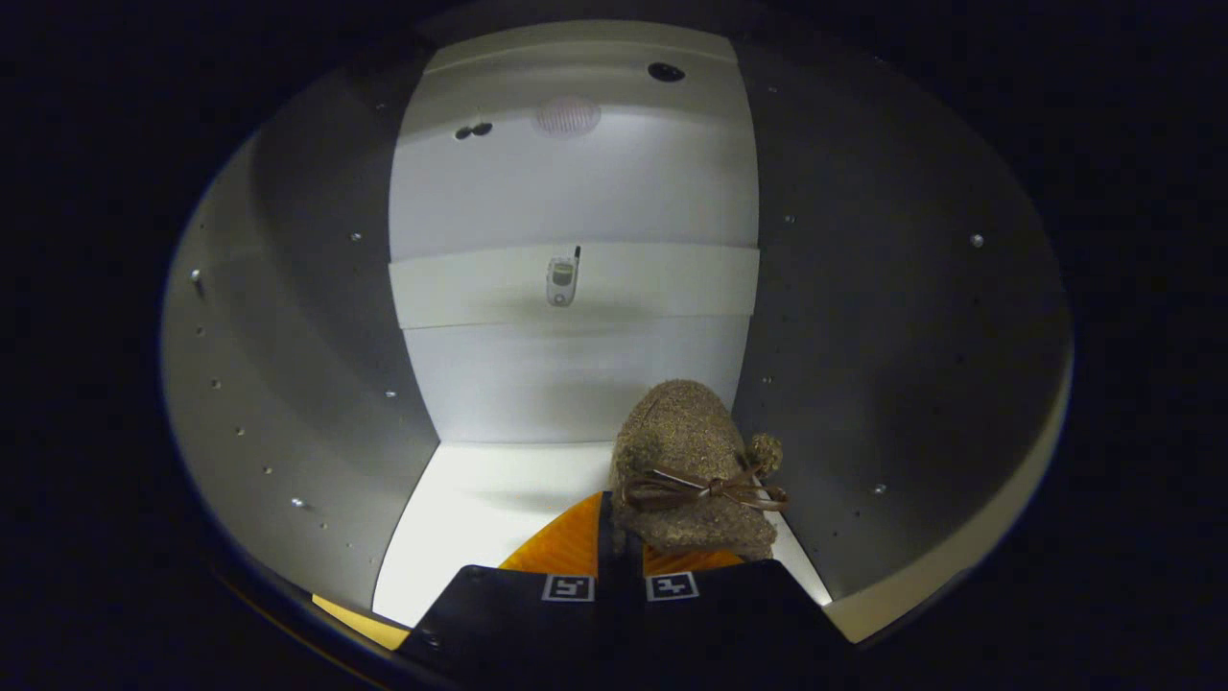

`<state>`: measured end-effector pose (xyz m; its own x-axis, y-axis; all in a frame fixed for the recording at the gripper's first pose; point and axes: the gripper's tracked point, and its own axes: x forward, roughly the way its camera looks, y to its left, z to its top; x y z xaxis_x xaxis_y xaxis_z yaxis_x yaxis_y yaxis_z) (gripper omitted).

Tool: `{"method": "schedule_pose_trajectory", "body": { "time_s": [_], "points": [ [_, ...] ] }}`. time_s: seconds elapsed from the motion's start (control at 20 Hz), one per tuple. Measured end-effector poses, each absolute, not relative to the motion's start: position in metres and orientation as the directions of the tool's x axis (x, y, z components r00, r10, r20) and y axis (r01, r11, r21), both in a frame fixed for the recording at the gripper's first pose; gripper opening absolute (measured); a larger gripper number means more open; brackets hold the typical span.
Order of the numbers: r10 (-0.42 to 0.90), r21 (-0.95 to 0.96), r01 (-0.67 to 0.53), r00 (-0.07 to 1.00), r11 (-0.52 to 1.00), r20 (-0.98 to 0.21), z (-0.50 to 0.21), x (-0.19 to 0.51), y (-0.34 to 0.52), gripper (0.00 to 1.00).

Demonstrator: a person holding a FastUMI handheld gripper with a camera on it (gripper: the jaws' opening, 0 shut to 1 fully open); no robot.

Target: Open the shoe cabinet door, grab the shoes and put them into the shoe cabinet, then close the shoe cabinet door.

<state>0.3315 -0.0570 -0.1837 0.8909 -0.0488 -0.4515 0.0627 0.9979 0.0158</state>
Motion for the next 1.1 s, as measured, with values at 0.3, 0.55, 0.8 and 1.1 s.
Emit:
{"method": "schedule_pose_trajectory", "body": {
  "time_s": [0.3, 0.55, 0.8, 1.1],
  "points": [
    [-0.038, 0.015, 0.052, 0.871, 0.999, -0.490, -0.223, 0.366, -0.051, 0.07],
    [-0.035, -0.006, 0.037, 0.857, 0.999, -0.515, -0.234, 0.365, -0.048, 0.16],
    [-0.049, -0.042, 0.031, 0.841, 0.999, -0.539, -0.236, 0.348, -0.047, 0.55],
    [-0.042, -0.030, 0.032, 0.872, 0.999, -0.487, -0.204, 0.309, -0.044, 0.91]
  ]
}}
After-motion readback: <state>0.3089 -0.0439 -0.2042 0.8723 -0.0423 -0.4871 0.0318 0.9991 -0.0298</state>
